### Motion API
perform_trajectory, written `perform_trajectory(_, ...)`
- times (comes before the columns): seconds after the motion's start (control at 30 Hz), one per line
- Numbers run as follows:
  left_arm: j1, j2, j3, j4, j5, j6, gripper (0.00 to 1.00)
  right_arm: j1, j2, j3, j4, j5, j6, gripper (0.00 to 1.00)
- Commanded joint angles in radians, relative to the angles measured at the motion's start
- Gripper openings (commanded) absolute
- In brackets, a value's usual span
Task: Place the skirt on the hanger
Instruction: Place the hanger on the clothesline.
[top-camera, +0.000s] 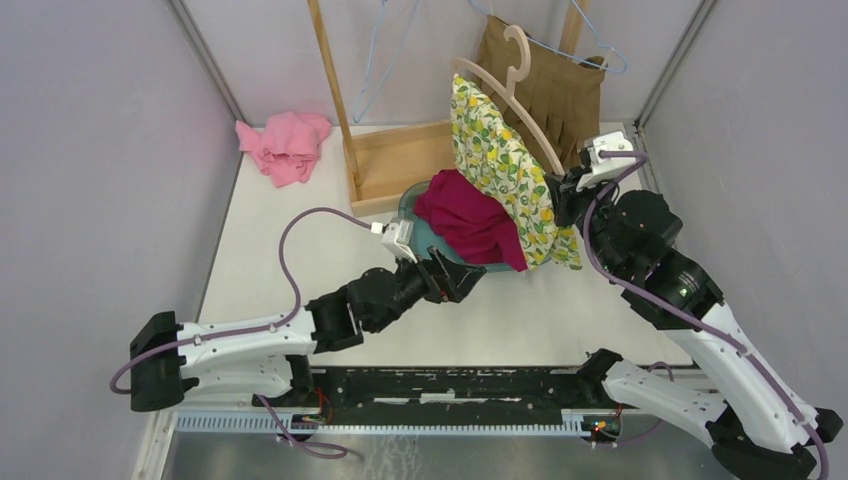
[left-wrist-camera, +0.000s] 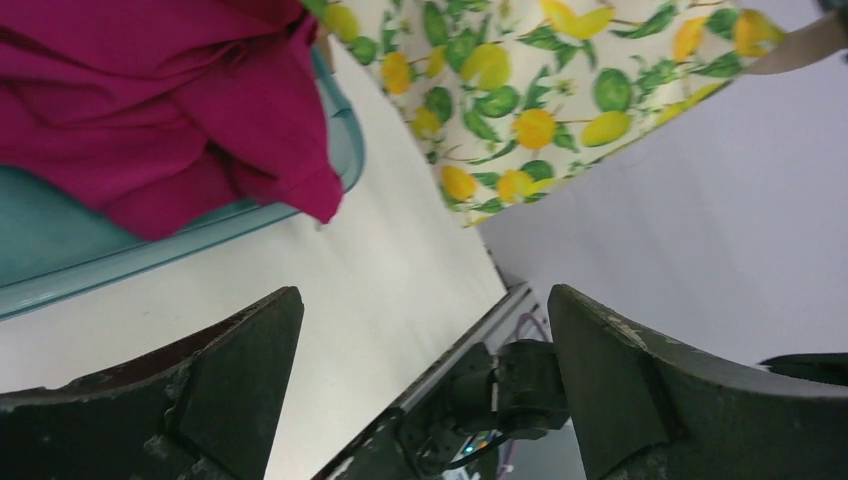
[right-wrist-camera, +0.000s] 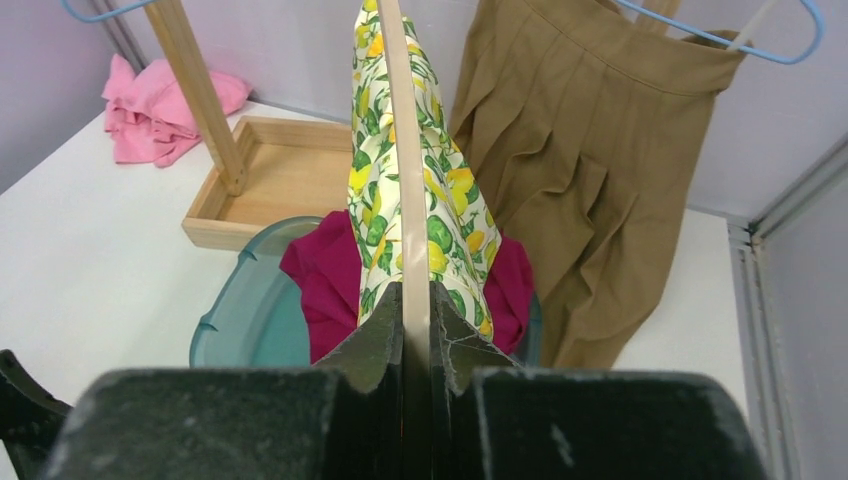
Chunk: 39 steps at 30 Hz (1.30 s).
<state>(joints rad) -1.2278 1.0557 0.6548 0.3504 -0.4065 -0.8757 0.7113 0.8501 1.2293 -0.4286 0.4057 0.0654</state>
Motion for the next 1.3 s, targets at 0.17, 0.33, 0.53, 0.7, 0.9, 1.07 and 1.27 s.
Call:
perform_trajectory(0.17,0.141,-0.032,0.061,-0.252,0.027,0.052,0.99,-0.003,-0.069,0.056,0.02,0.084,-0.036,0.01)
perform_trajectory(0.33,0.234,0.003,0.072,-0.307,0.092,0.065,0.99,-0.003,-0.098,0.035,-0.006,0.055,-0.024,0.01)
perform_trajectory(0.53,0.297,0.029,0.077,-0.35,0.145,0.06,0.99,-0.003,-0.128,0.004,-0.046,0.007,-0.001,0.01)
perform_trajectory(0.7,0.329,0.032,0.055,-0.345,0.182,0.054,0.99,-0.003,-0.16,-0.025,-0.066,0.005,0.009,0.01)
perform_trajectory(0.9,0.356,0.038,0.034,-0.334,0.202,0.056,0.99,-0.003,-0.182,-0.031,-0.089,0.015,0.006,0.01)
perform_trajectory(1.07,0.367,0.045,0.027,-0.329,0.218,0.061,0.99,-0.002,-0.186,-0.029,-0.095,0.031,0.004,0.01)
perform_trajectory(1.27,0.378,0.023,0.018,-0.318,0.217,0.091,0.99,-0.003,-0.197,-0.01,-0.129,0.143,-0.017,0.01)
